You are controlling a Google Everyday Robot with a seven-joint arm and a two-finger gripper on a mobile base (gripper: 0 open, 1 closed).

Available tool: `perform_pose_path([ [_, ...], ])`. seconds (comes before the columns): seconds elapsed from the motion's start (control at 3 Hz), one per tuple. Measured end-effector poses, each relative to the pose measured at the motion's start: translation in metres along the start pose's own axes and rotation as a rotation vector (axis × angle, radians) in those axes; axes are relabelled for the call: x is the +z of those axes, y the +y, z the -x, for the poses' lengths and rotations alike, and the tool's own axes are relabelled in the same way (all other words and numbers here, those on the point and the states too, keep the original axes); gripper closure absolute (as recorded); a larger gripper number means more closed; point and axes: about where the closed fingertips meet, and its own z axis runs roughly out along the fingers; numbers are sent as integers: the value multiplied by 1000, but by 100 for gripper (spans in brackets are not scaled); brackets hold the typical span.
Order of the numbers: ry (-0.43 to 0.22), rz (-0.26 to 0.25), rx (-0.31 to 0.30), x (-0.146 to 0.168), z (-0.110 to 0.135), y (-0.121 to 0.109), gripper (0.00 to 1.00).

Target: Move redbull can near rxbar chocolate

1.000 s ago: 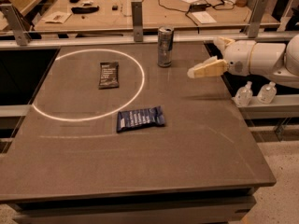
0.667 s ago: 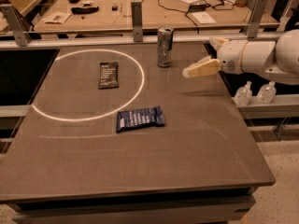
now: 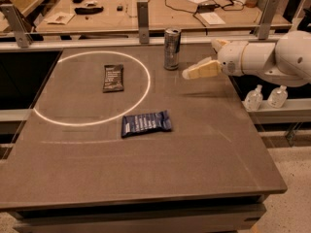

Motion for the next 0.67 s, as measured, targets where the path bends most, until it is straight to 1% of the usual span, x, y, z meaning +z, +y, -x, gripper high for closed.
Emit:
perform_pose_path([
  [0.67,-24,-37,39,46,25,-6,0],
])
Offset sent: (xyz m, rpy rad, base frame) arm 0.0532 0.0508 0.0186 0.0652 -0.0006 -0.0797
